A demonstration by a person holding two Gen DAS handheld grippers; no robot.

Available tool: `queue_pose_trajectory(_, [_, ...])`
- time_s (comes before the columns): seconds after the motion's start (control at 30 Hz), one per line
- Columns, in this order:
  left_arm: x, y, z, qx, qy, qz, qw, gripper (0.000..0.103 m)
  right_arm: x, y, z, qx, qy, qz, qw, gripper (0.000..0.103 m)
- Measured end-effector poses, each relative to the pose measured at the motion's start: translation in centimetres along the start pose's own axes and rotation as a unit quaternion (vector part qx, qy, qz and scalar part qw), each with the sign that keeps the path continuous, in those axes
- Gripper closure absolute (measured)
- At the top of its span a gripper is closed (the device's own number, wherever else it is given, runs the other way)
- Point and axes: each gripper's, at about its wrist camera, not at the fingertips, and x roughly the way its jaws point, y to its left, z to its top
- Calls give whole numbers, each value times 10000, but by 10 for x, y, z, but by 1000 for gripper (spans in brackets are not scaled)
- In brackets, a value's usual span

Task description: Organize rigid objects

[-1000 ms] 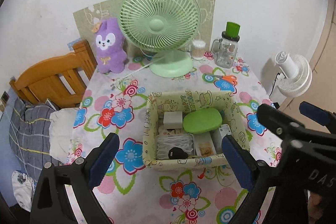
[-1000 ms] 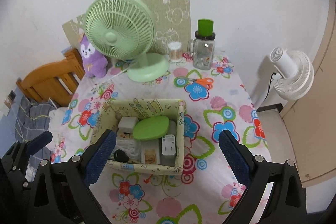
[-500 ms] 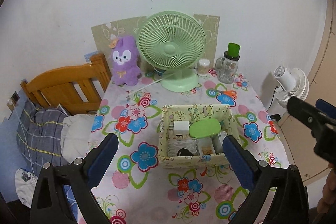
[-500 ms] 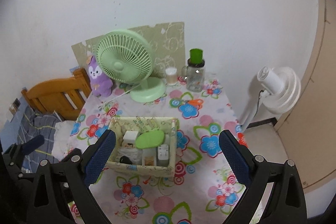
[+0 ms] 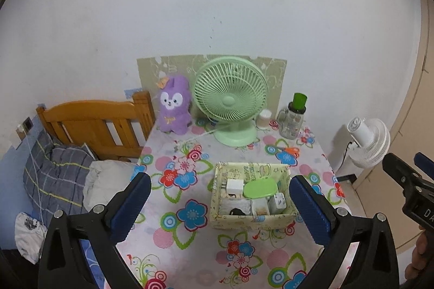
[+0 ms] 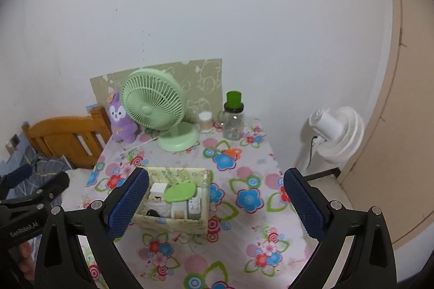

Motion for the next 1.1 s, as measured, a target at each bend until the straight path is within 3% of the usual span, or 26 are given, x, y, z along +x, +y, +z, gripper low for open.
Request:
queue_pose_trajectory(0.27, [-16, 3, -2, -154, -146, 184, 9996, 0, -7, -9, -3, 133, -39, 43, 9999, 2])
queue_pose_trajectory(1.1, [-27, -7, -2, -37, -240, 201, 9995, 0, -14, -12, 1, 151, -111, 161, 9997, 1])
